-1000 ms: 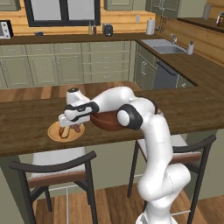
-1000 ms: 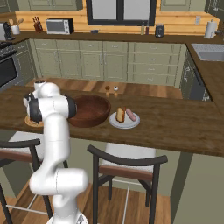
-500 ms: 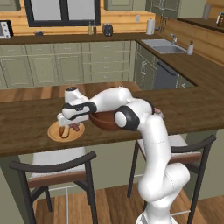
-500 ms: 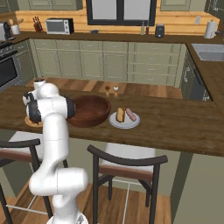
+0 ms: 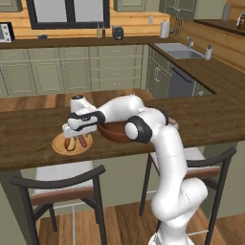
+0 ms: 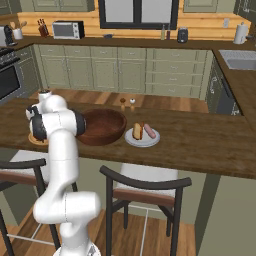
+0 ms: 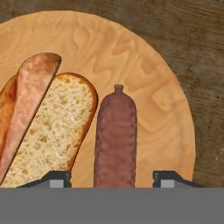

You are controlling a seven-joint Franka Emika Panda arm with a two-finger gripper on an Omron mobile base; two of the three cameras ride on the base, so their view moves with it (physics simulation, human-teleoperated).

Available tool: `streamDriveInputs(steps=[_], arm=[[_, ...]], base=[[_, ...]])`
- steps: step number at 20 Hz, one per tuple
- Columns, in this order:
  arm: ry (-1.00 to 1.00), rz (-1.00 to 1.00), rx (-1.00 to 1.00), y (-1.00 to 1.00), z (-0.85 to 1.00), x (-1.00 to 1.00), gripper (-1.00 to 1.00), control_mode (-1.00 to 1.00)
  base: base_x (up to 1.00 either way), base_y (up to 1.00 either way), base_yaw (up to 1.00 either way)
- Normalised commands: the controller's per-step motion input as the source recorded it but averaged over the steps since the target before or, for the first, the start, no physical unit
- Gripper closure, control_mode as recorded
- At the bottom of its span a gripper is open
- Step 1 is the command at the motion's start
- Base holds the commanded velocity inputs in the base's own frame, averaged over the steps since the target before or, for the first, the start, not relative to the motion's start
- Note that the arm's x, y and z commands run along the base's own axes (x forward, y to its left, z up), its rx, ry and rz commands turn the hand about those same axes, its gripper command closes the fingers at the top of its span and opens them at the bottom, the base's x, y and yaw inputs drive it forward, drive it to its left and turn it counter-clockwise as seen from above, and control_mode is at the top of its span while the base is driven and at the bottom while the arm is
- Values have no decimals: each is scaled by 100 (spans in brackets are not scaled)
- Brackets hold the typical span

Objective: Place one bun and one sausage from the bowl on each plate.

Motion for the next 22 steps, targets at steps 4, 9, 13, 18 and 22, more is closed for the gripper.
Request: streamDriveInputs(steps=[4,9,13,18,22], arm=[[0,0,0,0,0,-1,-100,-100],[-1,-3,2,-12,53,-44,-100,-100],[-7,-1,11,-77,91,-100,-100,-100],[-12,-2,14,-100,42,-100,-100,-100],[-14,-2,10,-100,30,-100,-100,-100]], base=[[0,0,0],[0,0,0],[0,0,0],[0,0,0],[0,0,0]])
